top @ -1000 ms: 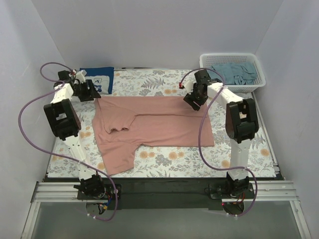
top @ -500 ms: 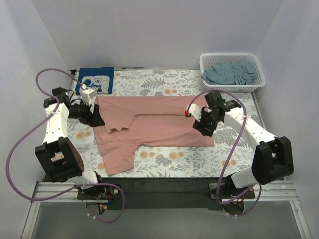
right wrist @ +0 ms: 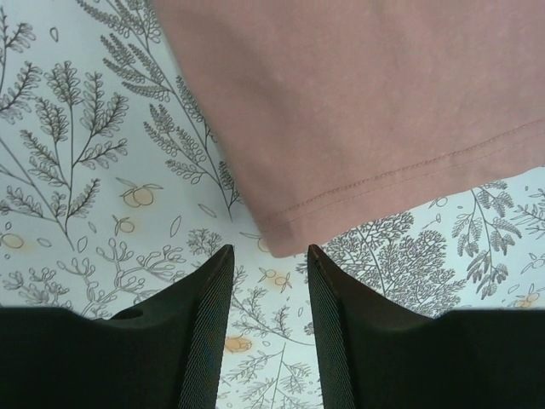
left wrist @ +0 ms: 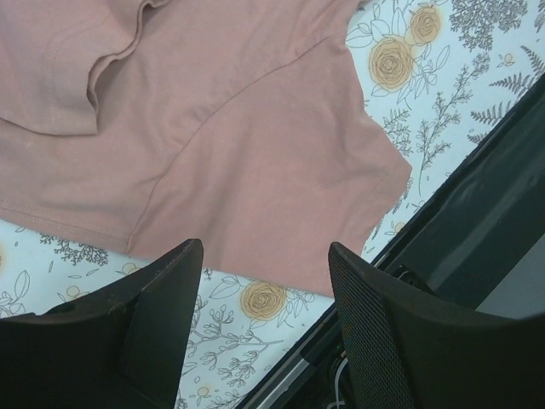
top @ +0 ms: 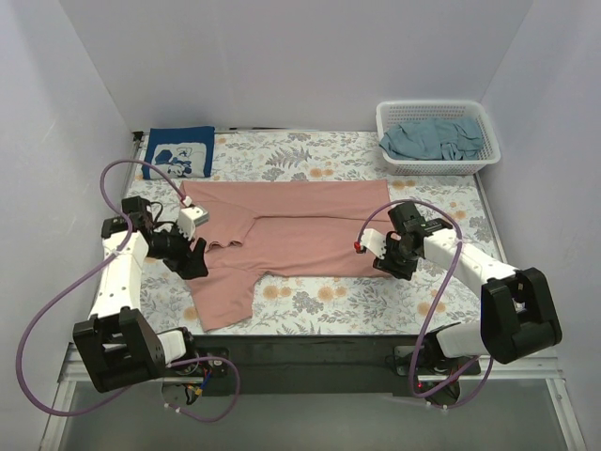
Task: Fold and stack the t-shirts
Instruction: Fold the tshirt
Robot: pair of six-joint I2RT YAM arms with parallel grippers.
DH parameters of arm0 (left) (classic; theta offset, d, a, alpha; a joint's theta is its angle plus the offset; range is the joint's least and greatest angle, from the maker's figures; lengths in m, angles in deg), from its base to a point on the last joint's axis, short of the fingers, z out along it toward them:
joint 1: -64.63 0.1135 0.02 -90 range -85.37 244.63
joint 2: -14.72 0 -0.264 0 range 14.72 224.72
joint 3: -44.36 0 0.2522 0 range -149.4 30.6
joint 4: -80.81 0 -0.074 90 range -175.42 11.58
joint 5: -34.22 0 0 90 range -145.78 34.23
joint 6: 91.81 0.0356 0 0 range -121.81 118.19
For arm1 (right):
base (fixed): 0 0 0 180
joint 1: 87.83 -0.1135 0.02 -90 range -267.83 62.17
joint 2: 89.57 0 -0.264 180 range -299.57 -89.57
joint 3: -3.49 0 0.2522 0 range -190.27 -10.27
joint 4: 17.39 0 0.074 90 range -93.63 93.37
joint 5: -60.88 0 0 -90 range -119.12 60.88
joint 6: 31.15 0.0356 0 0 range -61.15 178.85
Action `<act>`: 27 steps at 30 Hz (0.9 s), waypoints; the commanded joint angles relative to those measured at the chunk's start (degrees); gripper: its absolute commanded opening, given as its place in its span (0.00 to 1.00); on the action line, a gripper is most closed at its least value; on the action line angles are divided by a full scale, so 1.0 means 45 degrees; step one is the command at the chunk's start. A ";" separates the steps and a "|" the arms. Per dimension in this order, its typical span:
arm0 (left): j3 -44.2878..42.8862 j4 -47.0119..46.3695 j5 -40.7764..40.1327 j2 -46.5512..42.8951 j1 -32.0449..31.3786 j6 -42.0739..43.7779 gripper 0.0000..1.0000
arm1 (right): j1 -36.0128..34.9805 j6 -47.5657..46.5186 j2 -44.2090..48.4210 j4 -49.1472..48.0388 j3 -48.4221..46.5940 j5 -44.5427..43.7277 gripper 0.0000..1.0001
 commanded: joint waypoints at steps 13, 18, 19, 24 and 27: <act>0.2620 0.0196 -0.2346 -0.2034 -0.1325 0.2109 0.60 | -0.0428 0.0023 -0.0830 -0.1626 0.1205 -0.0217 0.41; 0.4534 -0.1541 -0.4340 -0.3031 -0.2946 0.2363 0.57 | -0.0428 0.0121 -0.1338 -0.1626 0.0971 -0.0412 0.22; 0.4673 -0.2027 -0.4903 -0.2954 -0.2950 0.2248 0.57 | -0.0428 0.0160 -0.1339 -0.1626 0.0951 -0.0431 0.20; 0.5103 -0.2870 -0.6234 -0.2036 -0.4256 0.2285 0.52 | -0.0428 0.0219 -0.1436 -0.1509 0.0814 -0.0509 0.03; 0.5708 -0.3689 -0.6958 -0.1801 -0.4841 0.2403 0.51 | -0.0447 0.0277 -0.1495 -0.1489 0.0697 -0.0529 0.01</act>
